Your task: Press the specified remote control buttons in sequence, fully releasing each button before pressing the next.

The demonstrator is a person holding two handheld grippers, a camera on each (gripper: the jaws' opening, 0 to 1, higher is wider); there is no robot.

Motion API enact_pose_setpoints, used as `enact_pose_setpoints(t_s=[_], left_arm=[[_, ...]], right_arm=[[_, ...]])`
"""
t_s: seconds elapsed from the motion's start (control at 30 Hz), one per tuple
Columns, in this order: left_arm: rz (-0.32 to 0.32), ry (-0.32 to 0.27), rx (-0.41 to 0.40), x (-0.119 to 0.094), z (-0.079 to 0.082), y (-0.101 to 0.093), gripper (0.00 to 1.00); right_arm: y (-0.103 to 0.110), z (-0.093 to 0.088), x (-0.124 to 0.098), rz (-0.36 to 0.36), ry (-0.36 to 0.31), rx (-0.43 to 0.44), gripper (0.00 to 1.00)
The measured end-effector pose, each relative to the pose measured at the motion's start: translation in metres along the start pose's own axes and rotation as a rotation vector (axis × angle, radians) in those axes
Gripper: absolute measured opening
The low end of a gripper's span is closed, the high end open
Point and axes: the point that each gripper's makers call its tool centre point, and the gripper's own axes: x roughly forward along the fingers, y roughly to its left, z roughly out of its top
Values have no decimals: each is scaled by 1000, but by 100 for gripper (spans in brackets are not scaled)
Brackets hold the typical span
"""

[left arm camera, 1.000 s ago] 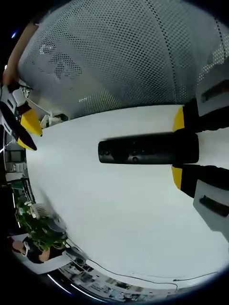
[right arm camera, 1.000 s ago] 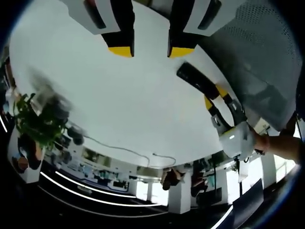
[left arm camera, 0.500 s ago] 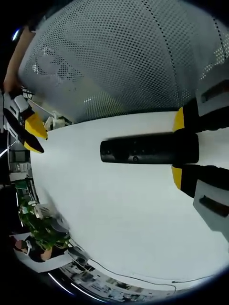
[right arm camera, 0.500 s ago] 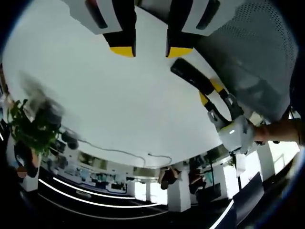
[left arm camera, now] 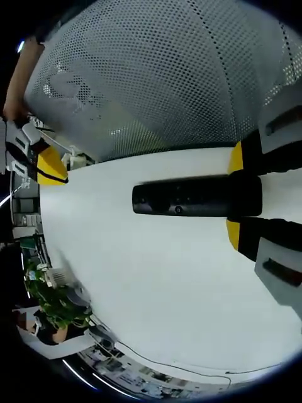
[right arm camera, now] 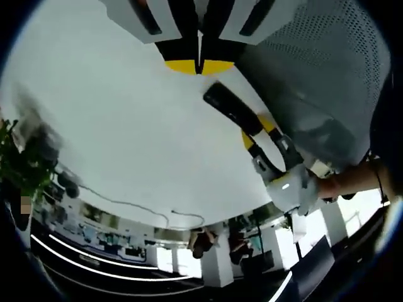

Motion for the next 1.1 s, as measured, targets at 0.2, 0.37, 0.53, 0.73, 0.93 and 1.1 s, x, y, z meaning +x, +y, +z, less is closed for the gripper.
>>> enact_pose_setpoints(t_s=[0.2,0.37,0.53,0.73,0.93,1.1], left_arm=[[-3,-10,0,0,0,0,26],[-5,-25,-1,-1,0,0,26],[-6,-19,8,-1,1,0,26],[-13,-31,9,-1,1,0,26],[-16,-39,11,-1,1,0,26],[-17,-38,14,-1,1,0,26]], right_arm=[[3,9,13,45,53,-68,0],[12,21,29,96,63,-69,0],[15,31,46,104,73,-93,0],[20,23,62,133,129,-180,0],[21,7,77,153,203,-279,0],[14,-3,87,138,266,-359,0]])
